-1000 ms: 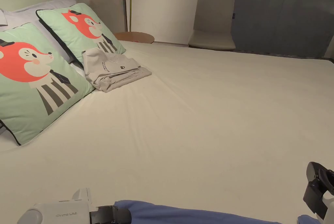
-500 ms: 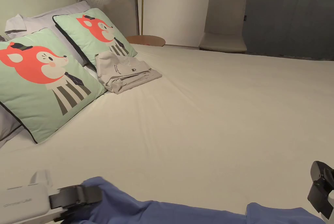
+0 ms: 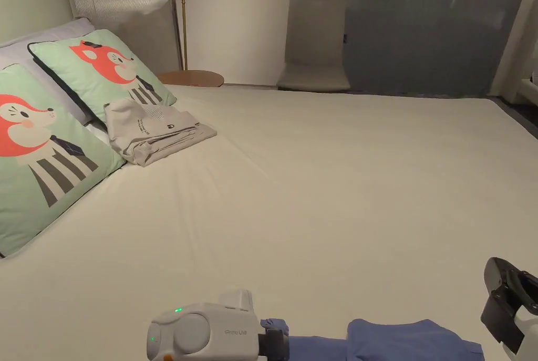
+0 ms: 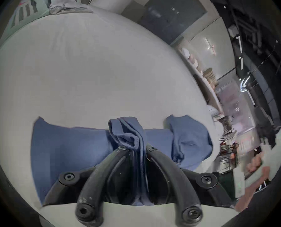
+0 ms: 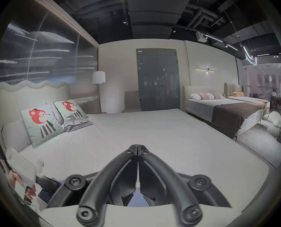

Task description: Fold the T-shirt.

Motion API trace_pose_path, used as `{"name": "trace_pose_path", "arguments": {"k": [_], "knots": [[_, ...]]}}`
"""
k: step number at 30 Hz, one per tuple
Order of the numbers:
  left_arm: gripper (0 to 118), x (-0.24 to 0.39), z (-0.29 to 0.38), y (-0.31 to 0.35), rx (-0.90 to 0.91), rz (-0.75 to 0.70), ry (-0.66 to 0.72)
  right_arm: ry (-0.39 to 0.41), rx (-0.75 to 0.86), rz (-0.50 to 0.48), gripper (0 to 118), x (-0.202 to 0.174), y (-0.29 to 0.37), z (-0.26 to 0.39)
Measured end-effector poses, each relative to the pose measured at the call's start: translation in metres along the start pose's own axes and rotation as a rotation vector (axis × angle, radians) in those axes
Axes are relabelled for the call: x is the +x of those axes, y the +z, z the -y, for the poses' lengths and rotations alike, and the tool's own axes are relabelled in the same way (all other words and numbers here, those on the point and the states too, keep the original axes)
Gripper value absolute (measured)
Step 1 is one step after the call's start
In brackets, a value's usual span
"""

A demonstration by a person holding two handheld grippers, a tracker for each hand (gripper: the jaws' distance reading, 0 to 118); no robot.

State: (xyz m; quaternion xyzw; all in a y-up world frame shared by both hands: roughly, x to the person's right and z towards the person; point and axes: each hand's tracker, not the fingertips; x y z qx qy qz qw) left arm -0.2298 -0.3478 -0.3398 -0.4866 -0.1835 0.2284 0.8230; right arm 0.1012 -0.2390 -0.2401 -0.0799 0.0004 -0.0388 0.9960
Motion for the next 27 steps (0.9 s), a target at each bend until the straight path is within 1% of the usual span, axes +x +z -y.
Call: {"name": "trace_pose_path", "arguments": {"k": [1,2,3,4,5,6,7,8,9,10,11,12,13,14,15,16,18,22,25,27], "knots": [[10,0.001,0.003,-0.004,-0.018,-0.023,-0.004,-0.004,-0.002,0.008,1,0.004,0.001,0.001],[20,0.003,0.006,-0.006,-0.020,-0.025,-0.008,-0.007,-0.002,0.014,1,0.007,0.002,0.002],[38,0.004,0.009,-0.004,-0.018,-0.018,-0.011,-0.012,-0.004,0.021,1,0.011,0.003,0.003],[67,0.003,0.010,0.002,-0.005,0.032,-0.009,-0.018,-0.007,0.025,1,0.014,0.003,0.004],[88,0.002,0.010,0.011,0.004,0.088,0.003,-0.024,-0.010,0.028,1,0.016,0.003,0.005],[105,0.003,0.010,0.019,0.025,0.129,0.007,-0.028,-0.012,0.032,1,0.018,0.004,0.006],[111,0.005,0.013,0.032,0.071,0.173,0.000,-0.033,-0.016,0.035,1,0.019,0.003,0.007],[109,0.005,0.016,0.043,0.134,0.195,-0.008,-0.038,-0.018,0.036,1,0.020,0.003,0.008],[109,0.000,0.017,0.058,0.227,0.179,-0.020,-0.043,-0.020,0.036,1,0.022,0.003,0.009],[104,-0.001,0.022,0.067,0.307,0.146,-0.023,-0.047,-0.020,0.035,1,0.022,0.003,0.010],[90,0.003,0.029,0.072,0.410,-0.009,-0.028,-0.051,-0.022,0.033,1,0.023,0.003,0.011],[90,0.009,0.034,0.071,0.474,-0.167,-0.065,-0.055,-0.024,0.030,1,0.023,0.002,0.012],[82,0.013,0.039,0.066,0.514,-0.314,-0.152,-0.058,-0.029,0.025,1,0.022,0.002,0.013],[62,0.017,0.045,0.056,0.501,-0.413,-0.266,-0.062,-0.032,0.022,1,0.022,0.001,0.014],[24,0.019,0.049,0.046,0.479,-0.475,-0.300,-0.064,-0.035,0.017,1,0.022,0.000,0.014],[2,0.018,0.055,0.036,0.453,-0.480,-0.292,-0.064,-0.038,0.014,1,0.022,0.000,0.015],[1,0.020,0.065,0.021,0.411,-0.367,-0.294,-0.066,-0.038,0.012,1,0.021,0.001,0.016],[1,0.049,0.087,-0.022,0.309,-0.365,-0.444,-0.076,-0.044,0.012,1,0.025,0.002,0.018],[1,0.075,0.099,-0.043,0.240,-0.277,-0.481,-0.078,-0.043,0.021,1,0.030,0.005,0.017],[1,0.089,0.107,-0.052,0.278,-0.315,-0.550,-0.079,-0.041,0.031,1,0.034,0.007,0.016]]}}
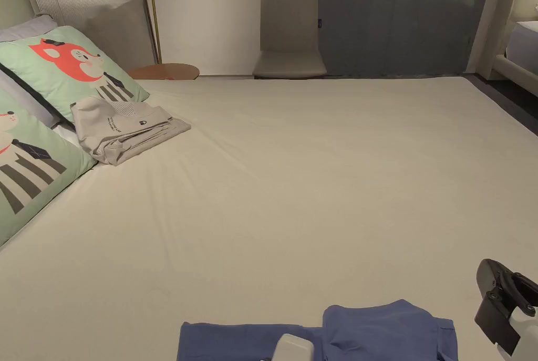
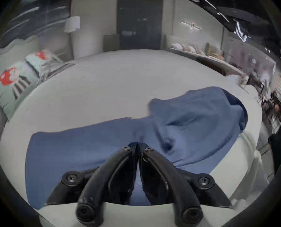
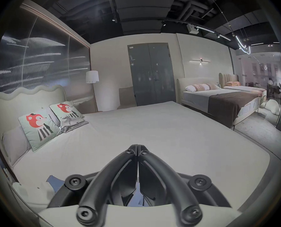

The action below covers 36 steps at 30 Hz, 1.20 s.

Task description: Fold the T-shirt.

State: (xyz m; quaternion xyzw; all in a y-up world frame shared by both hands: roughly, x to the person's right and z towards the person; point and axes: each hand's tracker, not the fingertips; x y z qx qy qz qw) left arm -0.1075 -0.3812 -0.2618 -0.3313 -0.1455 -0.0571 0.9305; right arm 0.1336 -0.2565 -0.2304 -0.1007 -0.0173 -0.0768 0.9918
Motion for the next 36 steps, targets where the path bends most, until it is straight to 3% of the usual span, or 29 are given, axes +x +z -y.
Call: {"name": "trace_pose_path", "arguments": {"k": [2,7,11,17,18,21,22,25,27,29,33,34,36], "knots": [[1,0.001,-0.008,0.000,-0.035,0.124,0.074,-0.002,0.004,0.012,1,0.004,0.001,-0.002],[1,-0.027,-0.025,0.018,0.035,0.172,0.197,-0.013,0.011,0.026,1,0.007,0.002,-0.004],[1,-0.103,-0.033,0.052,0.111,0.283,0.413,-0.010,0.010,0.017,1,0.002,-0.002,-0.006],[5,-0.256,-0.008,0.071,0.006,0.589,0.802,-0.008,-0.003,-0.016,1,-0.014,-0.008,-0.002],[15,-0.274,-0.001,0.069,0.002,0.617,0.821,-0.005,-0.007,-0.022,1,-0.016,-0.008,-0.001],[104,-0.311,0.015,0.063,-0.064,0.581,0.848,0.006,-0.019,-0.040,1,-0.025,-0.010,0.001],[108,-0.320,0.022,0.064,-0.076,0.576,0.882,0.011,-0.021,-0.046,1,-0.027,-0.010,0.002],[106,-0.338,0.037,0.042,-0.165,0.577,0.952,0.019,-0.029,-0.058,1,-0.034,-0.011,0.003],[104,-0.296,0.034,0.040,-0.203,0.597,0.974,0.022,-0.032,-0.066,1,-0.037,-0.012,0.002],[84,-0.299,0.047,0.014,-0.242,0.594,0.961,0.032,-0.033,-0.069,1,-0.039,-0.012,0.001],[18,-0.310,0.069,-0.028,-0.261,0.533,0.957,0.037,-0.031,-0.068,1,-0.039,-0.011,-0.002],[12,-0.273,0.045,0.012,-0.252,0.546,0.971,0.039,-0.029,-0.067,1,-0.039,-0.011,-0.003],[10,-0.268,0.048,0.022,-0.252,0.577,1.075,0.044,-0.023,-0.064,1,-0.039,-0.009,-0.005]]}}
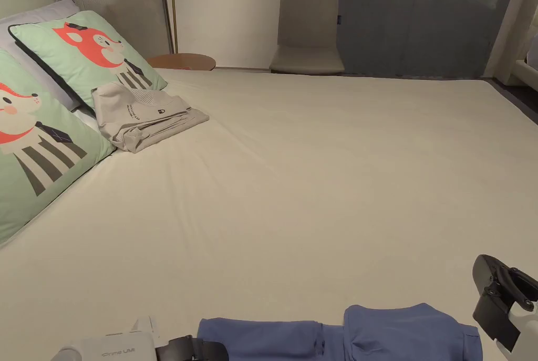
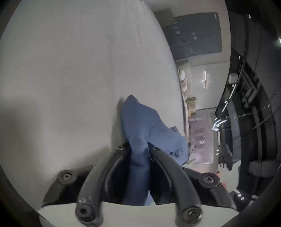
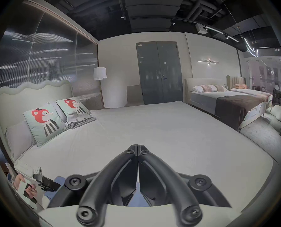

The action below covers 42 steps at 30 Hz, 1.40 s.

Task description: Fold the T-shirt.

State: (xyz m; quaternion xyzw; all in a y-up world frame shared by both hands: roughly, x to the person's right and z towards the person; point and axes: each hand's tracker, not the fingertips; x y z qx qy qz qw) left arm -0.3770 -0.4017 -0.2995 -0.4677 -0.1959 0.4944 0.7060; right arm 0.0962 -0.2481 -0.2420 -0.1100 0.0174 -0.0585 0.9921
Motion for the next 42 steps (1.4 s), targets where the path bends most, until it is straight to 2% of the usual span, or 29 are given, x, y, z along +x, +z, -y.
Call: {"name": "trace_pose_path", "arguments": {"k": [4,7,13,14,16,17,18,24,27,30,33,34,35,36,37,38,42], "knots": [[7,-0.006,-0.019,0.034,0.027,-0.030,-0.084,0.002,0.005,0.005,1,0.002,0.001,-0.002],[7,-0.020,-0.030,0.068,0.081,-0.012,-0.098,-0.006,0.010,0.008,1,0.005,0.002,-0.002],[7,-0.043,-0.052,0.147,0.245,-0.140,-0.066,-0.022,0.003,-0.006,1,0.004,0.001,0.001],[7,-0.007,-0.012,0.136,0.251,-0.118,-0.064,-0.027,0.002,-0.012,1,0.003,0.000,0.002],[7,0.016,-0.003,0.134,0.230,-0.042,-0.118,-0.034,-0.002,-0.026,1,0.001,-0.001,0.004],[7,0.032,0.002,0.128,0.209,-0.003,-0.151,-0.036,-0.003,-0.033,1,0.000,-0.002,0.005],[7,0.019,-0.015,0.123,0.188,0.025,-0.195,-0.034,-0.004,-0.039,1,-0.001,-0.002,0.005],[7,0.115,-0.006,0.031,0.075,0.096,-0.329,-0.035,0.010,-0.054,1,0.002,0.006,0.004],[7,0.151,0.013,-0.035,0.037,0.008,-0.369,-0.034,0.017,-0.039,1,0.013,0.014,0.003],[7,0.174,0.047,-0.100,0.013,-0.145,-0.431,-0.040,0.023,-0.004,1,0.029,0.022,0.003],[7,0.173,0.067,-0.152,-0.036,-0.219,-0.450,-0.070,0.028,0.029,1,0.044,0.027,0.004],[13,0.170,0.073,-0.164,-0.050,-0.245,-0.462,-0.081,0.028,0.038,1,0.048,0.029,0.005],[25,0.168,0.079,-0.175,-0.047,-0.276,-0.481,-0.087,0.027,0.044,1,0.051,0.030,0.006],[42,0.167,0.083,-0.179,-0.049,-0.270,-0.482,-0.091,0.026,0.048,1,0.054,0.030,0.006],[65,0.166,0.086,-0.178,-0.048,-0.236,-0.482,-0.094,0.026,0.053,1,0.056,0.031,0.007],[83,0.166,0.087,-0.170,-0.050,-0.156,-0.469,-0.097,0.026,0.058,1,0.058,0.032,0.008],[112,0.180,0.083,-0.131,-0.011,-0.014,-0.499,-0.107,0.019,0.063,1,0.062,0.031,0.011]]}}
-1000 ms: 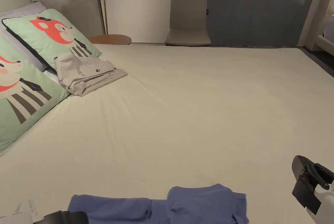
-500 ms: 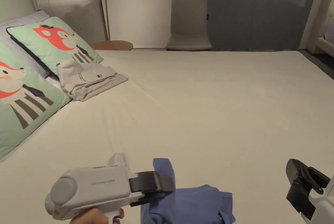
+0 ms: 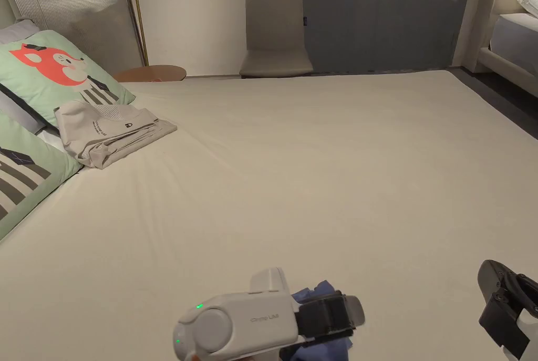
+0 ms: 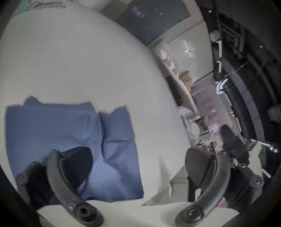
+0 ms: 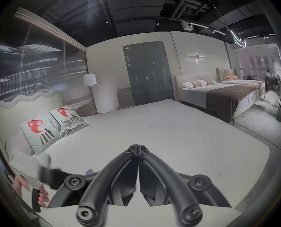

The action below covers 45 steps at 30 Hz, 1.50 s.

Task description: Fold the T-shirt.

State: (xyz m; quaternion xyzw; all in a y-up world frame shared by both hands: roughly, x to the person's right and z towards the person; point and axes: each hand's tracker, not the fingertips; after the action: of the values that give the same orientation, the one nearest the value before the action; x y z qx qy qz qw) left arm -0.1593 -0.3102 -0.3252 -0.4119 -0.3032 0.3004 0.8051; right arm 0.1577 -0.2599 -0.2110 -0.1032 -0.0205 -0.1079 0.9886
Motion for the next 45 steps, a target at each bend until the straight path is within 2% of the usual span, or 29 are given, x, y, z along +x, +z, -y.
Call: {"name": "trace_pose_path", "arguments": {"k": [3,4,5,6,7,8,12,14,18,22,25,27,30,34,41,43,45], "knots": [[107,0.010,0.001,0.025,0.172,-0.145,-0.104,-0.014,-0.004,-0.002,1,0.001,-0.002,0.002],[89,0.013,0.006,0.027,0.232,-0.224,-0.163,-0.019,-0.005,-0.004,1,0.001,-0.003,0.003],[58,0.018,0.013,0.023,0.265,-0.320,-0.259,-0.023,-0.007,-0.006,1,0.001,-0.004,0.004],[19,0.021,0.020,0.014,0.269,-0.414,-0.336,-0.027,-0.008,-0.009,1,0.000,-0.005,0.005],[1,0.024,0.029,0.001,0.250,-0.527,-0.404,-0.029,-0.009,-0.012,1,0.000,-0.005,0.005],[1,0.023,0.037,-0.010,0.240,-0.572,-0.445,-0.031,-0.009,-0.014,1,0.000,-0.005,0.005],[1,0.026,0.065,-0.049,0.098,-0.484,-0.506,-0.031,-0.010,-0.018,1,0.002,-0.003,0.006],[1,0.034,0.074,-0.075,0.078,-0.533,-0.542,-0.029,-0.012,-0.012,1,0.006,-0.001,0.007],[1,0.050,0.084,-0.098,0.055,-0.540,-0.505,-0.037,-0.008,0.006,1,0.014,0.003,0.007],[1,0.063,0.094,-0.114,0.010,-0.468,-0.534,-0.045,-0.011,0.023,1,0.018,0.002,0.007],[1,0.063,0.092,-0.123,-0.042,-0.388,-0.461,-0.052,-0.009,0.024,1,0.018,0.004,0.006],[1,0.063,0.088,-0.112,-0.027,-0.325,-0.401,-0.040,-0.008,0.017,1,0.017,0.004,0.004],[1,0.063,0.075,-0.073,0.064,-0.263,-0.397,-0.020,-0.018,-0.008,1,0.011,-0.001,-0.001],[1,0.046,0.047,-0.001,0.209,-0.202,-0.334,0.012,-0.078,-0.101,1,-0.010,-0.018,0.002],[1,-0.024,0.021,0.094,0.342,-0.314,-0.150,0.075,-0.436,-0.294,1,-0.071,-0.076,0.064],[1,-0.043,0.023,0.110,0.351,-0.327,-0.082,0.085,-0.555,-0.300,1,-0.082,-0.093,0.088],[1,-0.062,0.027,0.123,0.355,-0.307,-0.005,0.129,-0.628,-0.273,1,-0.089,-0.105,0.107]]}}
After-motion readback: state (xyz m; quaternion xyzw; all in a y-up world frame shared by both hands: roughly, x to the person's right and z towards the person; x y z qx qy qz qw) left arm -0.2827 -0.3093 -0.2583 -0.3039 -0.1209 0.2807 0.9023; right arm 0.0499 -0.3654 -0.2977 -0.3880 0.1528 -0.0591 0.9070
